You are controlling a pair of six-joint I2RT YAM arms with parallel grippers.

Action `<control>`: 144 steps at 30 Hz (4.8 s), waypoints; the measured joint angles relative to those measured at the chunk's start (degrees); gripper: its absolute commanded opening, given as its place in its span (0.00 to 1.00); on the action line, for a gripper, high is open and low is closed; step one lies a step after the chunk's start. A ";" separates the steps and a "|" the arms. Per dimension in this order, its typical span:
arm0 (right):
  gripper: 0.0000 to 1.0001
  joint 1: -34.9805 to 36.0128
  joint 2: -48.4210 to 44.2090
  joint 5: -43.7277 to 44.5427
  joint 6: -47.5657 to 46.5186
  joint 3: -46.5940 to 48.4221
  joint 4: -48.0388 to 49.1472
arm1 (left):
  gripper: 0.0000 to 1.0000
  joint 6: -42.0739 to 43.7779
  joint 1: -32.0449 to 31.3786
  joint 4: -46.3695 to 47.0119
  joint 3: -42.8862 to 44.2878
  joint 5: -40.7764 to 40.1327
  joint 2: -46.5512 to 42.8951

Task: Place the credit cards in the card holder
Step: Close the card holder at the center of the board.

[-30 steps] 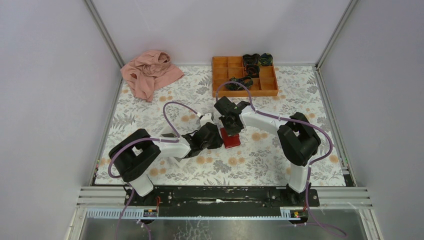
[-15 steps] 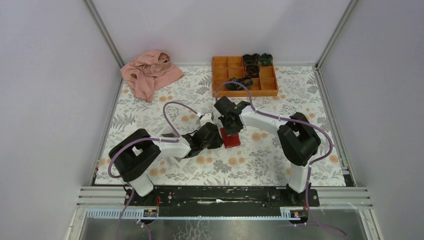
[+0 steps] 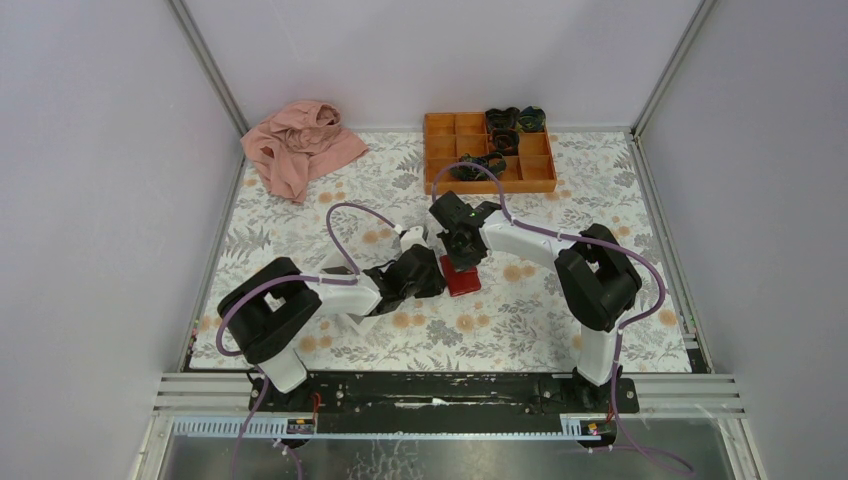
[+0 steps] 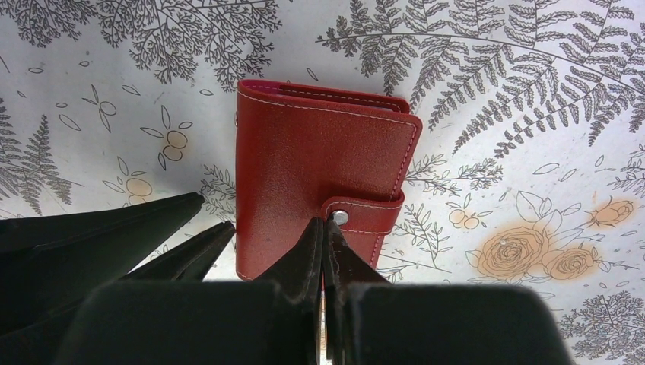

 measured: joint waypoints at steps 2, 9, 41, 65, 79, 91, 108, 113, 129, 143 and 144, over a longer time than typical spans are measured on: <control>0.00 -0.04 0.00 0.00 0.00 0.00 -0.04 | 0.32 0.04 0.04 0.00 0.00 0.02 0.00; 0.00 -0.24 0.00 -0.07 0.02 -0.24 -0.07 | 0.32 0.46 0.33 0.11 0.24 0.39 0.28; 0.00 -2.10 0.57 -2.56 0.17 -0.44 0.39 | 0.32 0.85 1.07 0.72 0.76 1.51 1.01; 0.00 -6.49 -0.09 -10.51 1.40 -3.26 4.81 | 0.32 1.75 1.11 0.28 1.68 1.51 1.55; 0.11 -8.31 -0.35 -12.09 1.25 -3.93 6.67 | 0.32 3.87 1.11 -1.92 7.32 1.46 1.68; 0.24 -11.06 -0.66 -14.71 1.16 -4.04 7.78 | 0.32 5.03 1.11 -4.28 12.61 1.51 8.46; 0.19 -12.33 -3.28 -16.11 1.22 -4.90 9.70 | 0.32 5.01 1.11 -5.73 13.73 1.44 8.92; 0.08 -13.44 -6.08 -17.16 2.25 -9.22 12.87 | 0.32 4.98 1.11 -5.75 13.73 1.44 8.92; 0.09 -15.21 -8.57 -19.02 4.94 -14.32 18.32 | 0.32 4.79 1.11 -5.84 13.73 1.44 8.92; 0.07 -15.21 -8.57 -15.47 5.07 -14.32 18.05 | 0.32 4.61 1.11 -5.88 13.73 1.44 8.92; 0.07 -15.21 -8.57 -15.39 5.07 -14.32 18.05 | 0.32 4.61 1.11 -5.86 13.73 1.44 8.92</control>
